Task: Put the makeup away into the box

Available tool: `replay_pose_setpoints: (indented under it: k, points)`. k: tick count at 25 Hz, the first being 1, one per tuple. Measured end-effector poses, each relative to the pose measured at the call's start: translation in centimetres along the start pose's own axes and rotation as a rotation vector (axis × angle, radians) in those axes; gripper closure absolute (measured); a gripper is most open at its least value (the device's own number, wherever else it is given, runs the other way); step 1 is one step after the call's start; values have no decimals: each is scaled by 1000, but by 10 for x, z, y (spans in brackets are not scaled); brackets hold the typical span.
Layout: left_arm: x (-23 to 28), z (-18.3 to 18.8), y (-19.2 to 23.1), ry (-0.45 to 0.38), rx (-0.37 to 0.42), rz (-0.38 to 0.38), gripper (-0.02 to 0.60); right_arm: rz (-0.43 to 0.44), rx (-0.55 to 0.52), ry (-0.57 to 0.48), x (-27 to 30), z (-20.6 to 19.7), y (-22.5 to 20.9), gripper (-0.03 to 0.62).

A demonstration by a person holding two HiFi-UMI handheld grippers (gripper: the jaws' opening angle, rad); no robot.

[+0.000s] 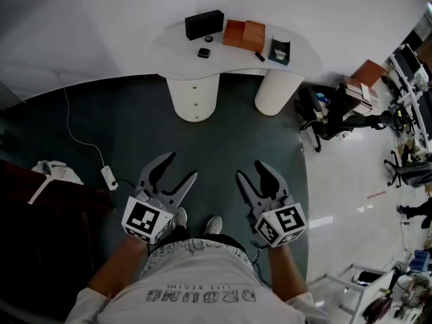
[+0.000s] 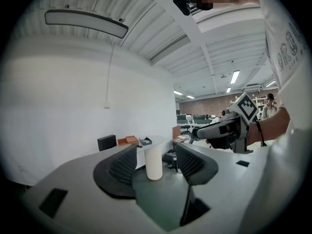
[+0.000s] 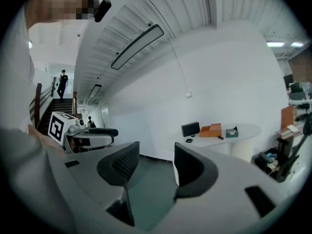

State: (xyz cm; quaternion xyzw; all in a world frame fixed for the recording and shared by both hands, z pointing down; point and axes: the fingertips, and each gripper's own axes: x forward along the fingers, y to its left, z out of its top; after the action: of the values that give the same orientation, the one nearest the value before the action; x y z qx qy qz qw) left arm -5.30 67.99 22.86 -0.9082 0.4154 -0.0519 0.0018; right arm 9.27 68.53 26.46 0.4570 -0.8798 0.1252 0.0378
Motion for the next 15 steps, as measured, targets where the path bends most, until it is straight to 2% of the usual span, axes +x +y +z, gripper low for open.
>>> replay_pose_setpoints:
  k: [15]
  points:
    - [29, 1, -20, 12, -2, 54, 310, 31, 10, 16, -16, -6, -39, 350]
